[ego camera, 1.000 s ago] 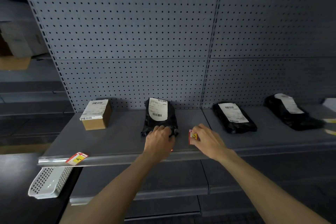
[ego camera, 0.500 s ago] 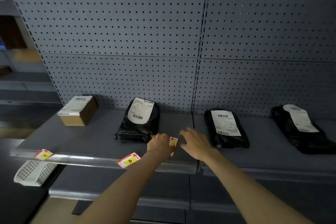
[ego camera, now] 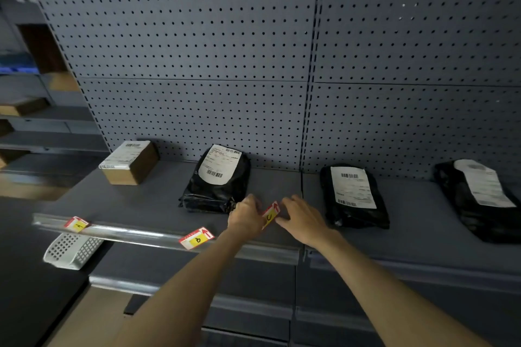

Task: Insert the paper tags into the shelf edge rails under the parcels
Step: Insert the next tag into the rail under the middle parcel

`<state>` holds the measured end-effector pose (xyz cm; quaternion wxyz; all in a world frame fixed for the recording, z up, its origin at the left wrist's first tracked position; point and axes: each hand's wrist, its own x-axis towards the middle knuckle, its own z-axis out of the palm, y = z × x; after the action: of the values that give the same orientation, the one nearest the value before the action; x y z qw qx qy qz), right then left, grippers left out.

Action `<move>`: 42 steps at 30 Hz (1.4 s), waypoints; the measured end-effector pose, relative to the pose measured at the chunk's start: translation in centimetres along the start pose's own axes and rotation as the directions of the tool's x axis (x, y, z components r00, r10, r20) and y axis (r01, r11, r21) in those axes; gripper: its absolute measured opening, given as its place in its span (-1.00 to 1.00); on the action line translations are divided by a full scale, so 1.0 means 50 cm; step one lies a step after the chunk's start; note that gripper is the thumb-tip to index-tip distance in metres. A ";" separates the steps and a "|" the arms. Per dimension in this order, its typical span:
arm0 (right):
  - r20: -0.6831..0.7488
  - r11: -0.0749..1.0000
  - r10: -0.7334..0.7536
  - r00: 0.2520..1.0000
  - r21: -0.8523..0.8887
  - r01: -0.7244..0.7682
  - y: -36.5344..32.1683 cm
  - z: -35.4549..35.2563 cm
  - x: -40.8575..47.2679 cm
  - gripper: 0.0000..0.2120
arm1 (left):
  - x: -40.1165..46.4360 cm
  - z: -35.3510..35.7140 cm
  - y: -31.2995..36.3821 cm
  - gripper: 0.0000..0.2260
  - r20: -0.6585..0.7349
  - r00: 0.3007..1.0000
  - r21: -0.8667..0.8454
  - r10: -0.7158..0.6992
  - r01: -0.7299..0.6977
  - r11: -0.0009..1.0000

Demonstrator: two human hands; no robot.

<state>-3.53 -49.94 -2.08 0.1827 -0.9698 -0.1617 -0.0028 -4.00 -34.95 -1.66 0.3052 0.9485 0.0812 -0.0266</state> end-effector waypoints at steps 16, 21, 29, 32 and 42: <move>-0.140 0.808 0.305 0.942 0.562 -0.178 0.185 -0.201 -0.271 -0.94 | -0.146 0.090 0.225 -0.87 0.107 0.864 -0.154 0.492 -0.474 0.867; -0.187 0.832 0.345 0.920 0.515 -0.207 0.272 -0.204 -0.320 -0.95 | -0.173 0.166 0.221 -0.84 0.084 0.905 -0.011 0.418 -0.419 0.908; -0.188 0.857 0.287 0.939 0.488 -0.164 0.325 -0.159 -0.342 -0.94 | -0.238 0.251 0.178 -0.82 0.001 0.842 0.361 0.539 -0.503 0.785; -0.185 0.859 0.272 0.944 0.488 -0.152 0.319 -0.143 -0.341 -0.92 | -0.251 0.264 0.173 -0.74 0.039 0.831 0.442 0.554 -0.512 0.737; -0.164 0.903 0.182 0.969 0.418 -0.099 0.300 -0.134 -0.337 -0.91 | -0.270 0.276 0.155 -0.64 0.080 0.843 0.453 0.533 -0.507 0.734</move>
<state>-14.41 -70.80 -2.23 0.3955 -0.9143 -0.0689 -0.0530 -16.01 -51.05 -7.08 0.0664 0.9777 -0.1871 0.0677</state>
